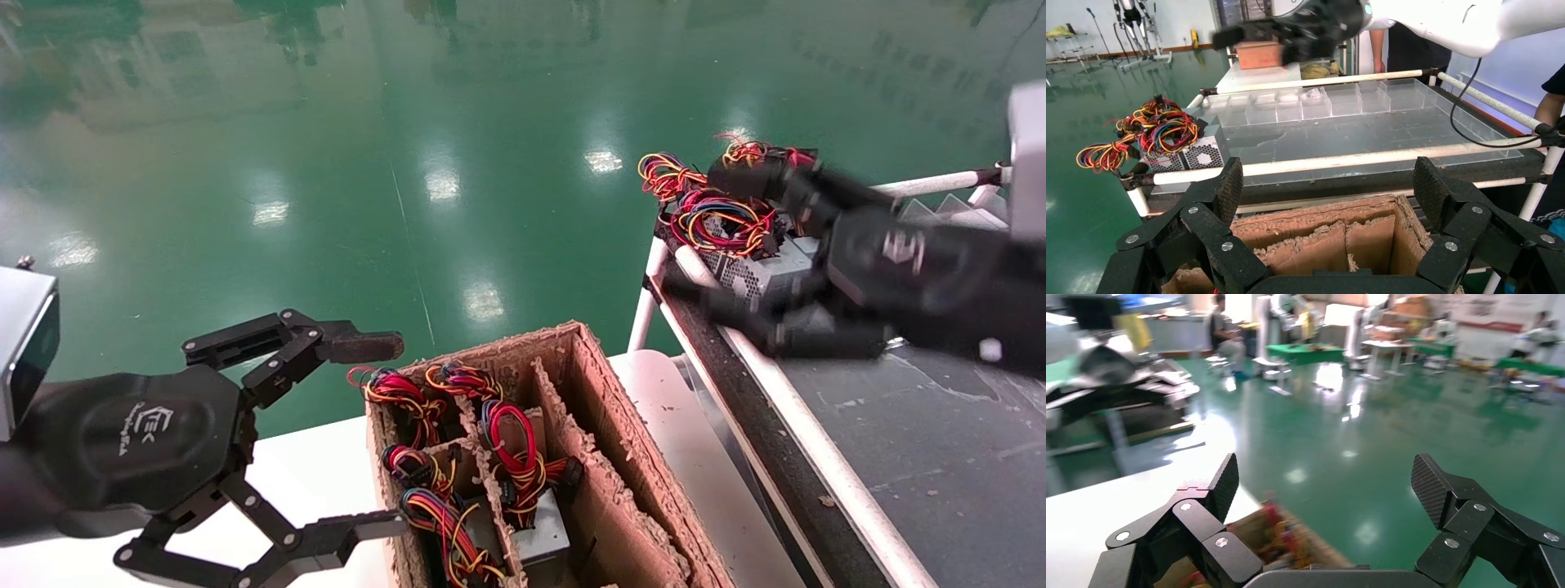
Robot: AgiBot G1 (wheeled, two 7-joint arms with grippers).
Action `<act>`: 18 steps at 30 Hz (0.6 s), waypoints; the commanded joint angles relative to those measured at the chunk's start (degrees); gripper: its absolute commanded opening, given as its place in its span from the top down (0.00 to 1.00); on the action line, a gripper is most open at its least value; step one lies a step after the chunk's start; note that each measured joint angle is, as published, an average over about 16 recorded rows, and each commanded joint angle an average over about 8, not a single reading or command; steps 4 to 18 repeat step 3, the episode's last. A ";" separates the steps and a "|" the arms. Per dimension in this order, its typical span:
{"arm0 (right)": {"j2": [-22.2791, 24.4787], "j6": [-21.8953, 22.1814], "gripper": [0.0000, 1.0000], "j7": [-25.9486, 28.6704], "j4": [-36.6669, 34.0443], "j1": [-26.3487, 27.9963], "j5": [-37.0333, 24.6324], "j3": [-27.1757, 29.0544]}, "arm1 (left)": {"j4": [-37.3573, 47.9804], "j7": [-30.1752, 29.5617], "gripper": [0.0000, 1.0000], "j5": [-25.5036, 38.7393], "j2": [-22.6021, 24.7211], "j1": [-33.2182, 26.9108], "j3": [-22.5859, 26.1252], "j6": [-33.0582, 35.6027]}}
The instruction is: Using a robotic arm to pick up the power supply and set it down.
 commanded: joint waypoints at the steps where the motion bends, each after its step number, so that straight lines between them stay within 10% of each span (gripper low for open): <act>1: 1.41 -1.97 0.00 0.62 4.35 -3.07 1.35 0.02 | 0.00 0.00 0.00 0.00 0.00 0.00 0.01 0.00; 18: 1.81 -2.52 0.00 0.80 5.57 -3.94 1.72 0.03 | 0.00 0.00 0.00 -0.01 0.00 0.00 0.01 0.00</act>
